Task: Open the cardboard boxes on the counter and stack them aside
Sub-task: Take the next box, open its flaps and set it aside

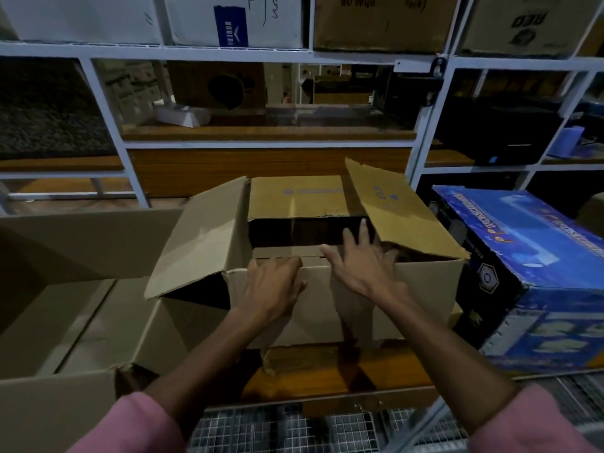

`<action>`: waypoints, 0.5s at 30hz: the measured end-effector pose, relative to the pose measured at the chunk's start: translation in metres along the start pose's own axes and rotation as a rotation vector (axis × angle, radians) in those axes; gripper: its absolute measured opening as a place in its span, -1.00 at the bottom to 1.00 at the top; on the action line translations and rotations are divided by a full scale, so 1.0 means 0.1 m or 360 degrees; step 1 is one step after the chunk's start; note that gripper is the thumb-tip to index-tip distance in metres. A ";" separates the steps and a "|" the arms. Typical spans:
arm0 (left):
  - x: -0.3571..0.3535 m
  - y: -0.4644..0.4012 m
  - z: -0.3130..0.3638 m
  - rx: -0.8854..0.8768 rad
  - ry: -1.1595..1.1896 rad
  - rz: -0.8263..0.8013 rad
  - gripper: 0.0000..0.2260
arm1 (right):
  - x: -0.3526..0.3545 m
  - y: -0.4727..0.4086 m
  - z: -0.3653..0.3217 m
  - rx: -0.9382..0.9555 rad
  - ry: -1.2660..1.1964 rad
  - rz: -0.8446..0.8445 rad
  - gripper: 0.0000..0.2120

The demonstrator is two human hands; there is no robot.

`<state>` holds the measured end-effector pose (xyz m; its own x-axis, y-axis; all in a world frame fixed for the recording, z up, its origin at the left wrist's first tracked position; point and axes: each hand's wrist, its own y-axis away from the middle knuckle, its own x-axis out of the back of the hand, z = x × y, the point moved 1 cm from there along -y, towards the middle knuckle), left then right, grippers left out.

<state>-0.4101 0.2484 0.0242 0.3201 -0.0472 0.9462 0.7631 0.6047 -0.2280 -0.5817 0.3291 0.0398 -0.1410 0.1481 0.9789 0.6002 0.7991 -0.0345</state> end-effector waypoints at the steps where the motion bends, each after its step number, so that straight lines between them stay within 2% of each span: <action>1: 0.00 -0.03 0.03 0.0016 -0.0056 -0.0006 -0.84 | 0.02 -0.04 0.07 0.0003 -0.0009 0.0072 -0.21; 5: -0.01 -0.26 0.31 0.0052 -0.0069 -0.0066 -0.75 | 0.09 -0.20 0.35 -0.0030 0.0012 0.0327 -0.25; 10: -0.18 -0.46 0.47 -0.0024 -0.0070 0.0111 -0.72 | 0.21 -0.34 0.77 -0.0232 0.0142 0.0539 -0.26; 15: -0.28 -0.42 0.39 -0.0024 -0.0157 0.0199 -0.62 | 0.21 -0.43 1.26 -0.0501 0.0154 0.0412 -0.21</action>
<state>-0.4728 0.2555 0.0164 0.3569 0.1068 0.9280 0.7291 0.5892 -0.3482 -0.7101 0.3714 0.0365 0.1116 0.2534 0.9609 0.8197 0.5231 -0.2332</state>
